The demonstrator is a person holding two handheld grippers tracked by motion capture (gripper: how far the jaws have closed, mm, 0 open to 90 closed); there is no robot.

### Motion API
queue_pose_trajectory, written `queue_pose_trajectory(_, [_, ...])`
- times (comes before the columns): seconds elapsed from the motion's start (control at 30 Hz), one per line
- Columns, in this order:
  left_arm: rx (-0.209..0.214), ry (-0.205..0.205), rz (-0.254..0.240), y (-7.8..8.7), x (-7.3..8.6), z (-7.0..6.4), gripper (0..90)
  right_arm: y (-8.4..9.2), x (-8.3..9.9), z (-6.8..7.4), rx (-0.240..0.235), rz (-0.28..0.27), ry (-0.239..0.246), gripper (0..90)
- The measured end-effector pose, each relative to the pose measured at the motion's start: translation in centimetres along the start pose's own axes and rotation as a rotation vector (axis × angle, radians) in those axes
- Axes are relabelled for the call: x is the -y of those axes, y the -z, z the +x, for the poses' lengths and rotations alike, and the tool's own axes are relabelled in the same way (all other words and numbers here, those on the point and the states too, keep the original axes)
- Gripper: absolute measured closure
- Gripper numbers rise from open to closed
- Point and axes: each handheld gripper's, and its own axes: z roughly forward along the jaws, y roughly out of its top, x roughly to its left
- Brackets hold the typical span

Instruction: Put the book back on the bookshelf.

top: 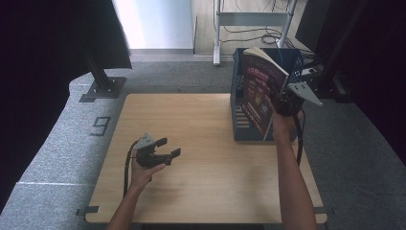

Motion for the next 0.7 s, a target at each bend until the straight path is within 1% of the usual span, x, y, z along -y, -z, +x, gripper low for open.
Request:
queue_pose_trajectory(0.17, [0.003, 0.001, 0.003, 0.1, 0.1, 0.0, 18.4, -0.8, 0.2, 0.3, 0.011, 0.000, 0.002, 81.4])
queue_pose_trajectory(0.27, [0.004, -0.002, 0.005, 0.0, 0.1, 0.0, 18.4, -1.4, 0.3, 0.8, 0.007, 0.012, 0.020, 81.5])
queue_pose_trajectory(0.37, [0.004, 0.001, 0.006, 0.0, 0.2, 0.1, 18.4, -2.0, 0.4, 1.0, 0.006, 0.016, 0.026, 81.5])
queue_pose_trajectory(0.7, [0.005, 0.005, 0.008, 0.4, 0.4, 0.2, 18.3, -3.6, 0.8, 1.3, 0.035, 0.017, 0.015, 81.5])
